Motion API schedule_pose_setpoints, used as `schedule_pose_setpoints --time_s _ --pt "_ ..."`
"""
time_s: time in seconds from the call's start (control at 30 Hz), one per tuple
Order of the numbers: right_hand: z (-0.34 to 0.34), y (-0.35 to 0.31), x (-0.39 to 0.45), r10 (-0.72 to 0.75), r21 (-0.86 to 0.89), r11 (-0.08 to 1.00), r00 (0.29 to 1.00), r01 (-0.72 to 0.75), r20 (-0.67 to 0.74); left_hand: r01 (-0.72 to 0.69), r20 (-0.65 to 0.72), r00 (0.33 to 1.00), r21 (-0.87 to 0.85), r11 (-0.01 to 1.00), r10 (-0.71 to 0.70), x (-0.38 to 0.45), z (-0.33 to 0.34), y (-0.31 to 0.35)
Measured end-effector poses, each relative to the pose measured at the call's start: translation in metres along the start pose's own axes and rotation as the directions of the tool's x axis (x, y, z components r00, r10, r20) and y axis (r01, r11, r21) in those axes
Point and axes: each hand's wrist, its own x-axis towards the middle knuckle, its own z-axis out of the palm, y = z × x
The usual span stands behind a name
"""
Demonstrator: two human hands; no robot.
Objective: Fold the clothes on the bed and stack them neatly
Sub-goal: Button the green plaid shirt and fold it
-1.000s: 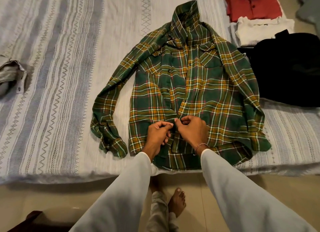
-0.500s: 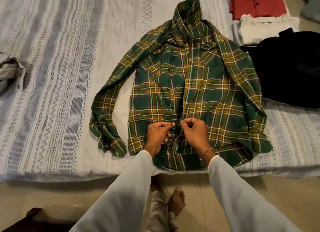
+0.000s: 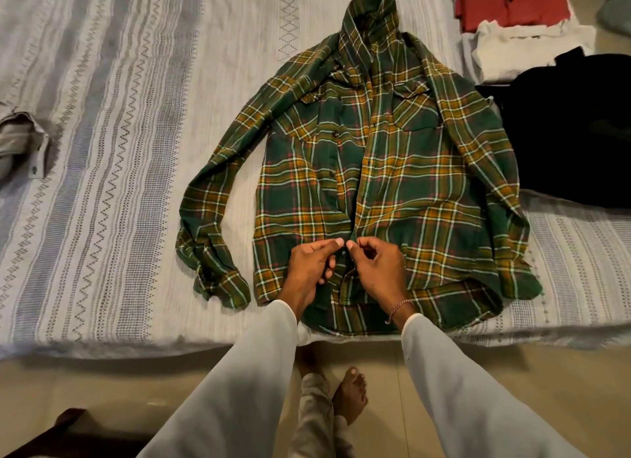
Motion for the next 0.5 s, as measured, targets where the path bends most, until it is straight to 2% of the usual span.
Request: schedule_pose_setpoints --time_s 0.13,0.23,0.37,0.5 --pt "-0.001 0.005 0.0 0.008 0.057 0.998 1.0 -0.01 0.028 -0.009 -0.011 1.0 0.012 1.0 0.009 0.0 0.002 -0.002" --pt "-0.007 0.004 0.0 0.092 0.141 0.985 0.992 -0.104 0.091 -0.01 0.0 1.0 0.018 1.0 0.01 0.0 0.001 -0.001" --pt "-0.016 0.0 0.007 0.115 0.194 0.97 0.978 -0.148 0.175 -0.015 -0.006 1.0 0.036 0.999 0.015 0.001 0.002 -0.001" --pt "-0.01 -0.001 0.013 0.171 0.212 0.957 0.975 -0.199 0.144 -0.013 -0.046 0.999 0.051 0.999 0.016 -0.001 0.006 0.0"
